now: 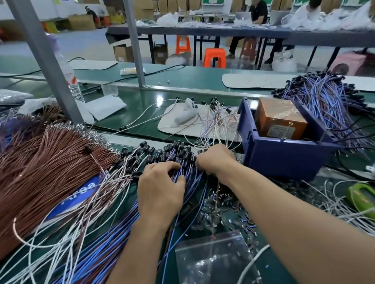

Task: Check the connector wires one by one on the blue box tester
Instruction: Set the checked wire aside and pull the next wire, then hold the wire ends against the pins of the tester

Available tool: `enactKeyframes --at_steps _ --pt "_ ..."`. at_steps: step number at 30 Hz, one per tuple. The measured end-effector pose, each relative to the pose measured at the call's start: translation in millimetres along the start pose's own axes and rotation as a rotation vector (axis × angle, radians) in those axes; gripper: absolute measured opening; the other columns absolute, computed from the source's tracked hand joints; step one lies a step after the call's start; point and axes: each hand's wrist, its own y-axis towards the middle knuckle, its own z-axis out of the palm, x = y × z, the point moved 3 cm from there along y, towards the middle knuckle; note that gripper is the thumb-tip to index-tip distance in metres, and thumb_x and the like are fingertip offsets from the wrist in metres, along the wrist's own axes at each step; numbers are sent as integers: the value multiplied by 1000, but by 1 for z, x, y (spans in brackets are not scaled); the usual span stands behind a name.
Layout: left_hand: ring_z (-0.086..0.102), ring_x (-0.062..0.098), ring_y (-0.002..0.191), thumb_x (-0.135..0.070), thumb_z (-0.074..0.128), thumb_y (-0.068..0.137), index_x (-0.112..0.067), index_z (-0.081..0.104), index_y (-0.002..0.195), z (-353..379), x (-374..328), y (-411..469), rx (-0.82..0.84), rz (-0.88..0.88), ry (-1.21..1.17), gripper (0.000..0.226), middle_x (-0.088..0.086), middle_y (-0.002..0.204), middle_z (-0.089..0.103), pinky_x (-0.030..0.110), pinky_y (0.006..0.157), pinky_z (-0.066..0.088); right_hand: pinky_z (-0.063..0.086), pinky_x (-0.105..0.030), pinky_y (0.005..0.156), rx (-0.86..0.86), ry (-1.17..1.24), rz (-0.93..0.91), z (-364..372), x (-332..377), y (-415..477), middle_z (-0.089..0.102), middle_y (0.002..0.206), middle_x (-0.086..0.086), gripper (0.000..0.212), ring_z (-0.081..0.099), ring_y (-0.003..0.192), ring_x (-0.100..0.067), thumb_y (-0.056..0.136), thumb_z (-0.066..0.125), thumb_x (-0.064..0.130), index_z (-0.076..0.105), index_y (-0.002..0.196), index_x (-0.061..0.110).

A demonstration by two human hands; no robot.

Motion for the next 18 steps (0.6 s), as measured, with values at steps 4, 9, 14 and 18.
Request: enactKeyframes --at_steps 4,9,14,18 --pt "58 17 112 -28 76 89 -28 75 115 -3 -2 -2 8 12 14 27 -2 117 70 37 100 46 39 -22 46 -32 289 58 -8 -3 -10 66 89 -4 10 54 61 -15 87 68 9 60 83 6" --pt "59 18 118 -46 63 98 -25 69 130 -9 -36 -17 -46 322 52 39 -6 125 72 35 98 42 58 -38 79 171 869 -86 -40 1 -53 74 90 -8 12 67 79 -20 97 65 14 74 94 6" --pt "55 1 50 -50 62 96 -36 78 101 -4 -53 -33 315 250 -340 21 -12 69 72 22 49 45 60 -36 70 146 1136 -236 -104 -21 -85 66 69 -4 22 65 64 -17 104 50 15 68 97 5" --pt "50 3 45 -35 78 90 -31 81 78 0 -57 -36 596 142 -484 13 -6 65 74 20 45 41 38 -26 47 52 1160 -269 -152 -65 -96 41 56 2 27 37 48 -13 104 49 15 71 90 8"
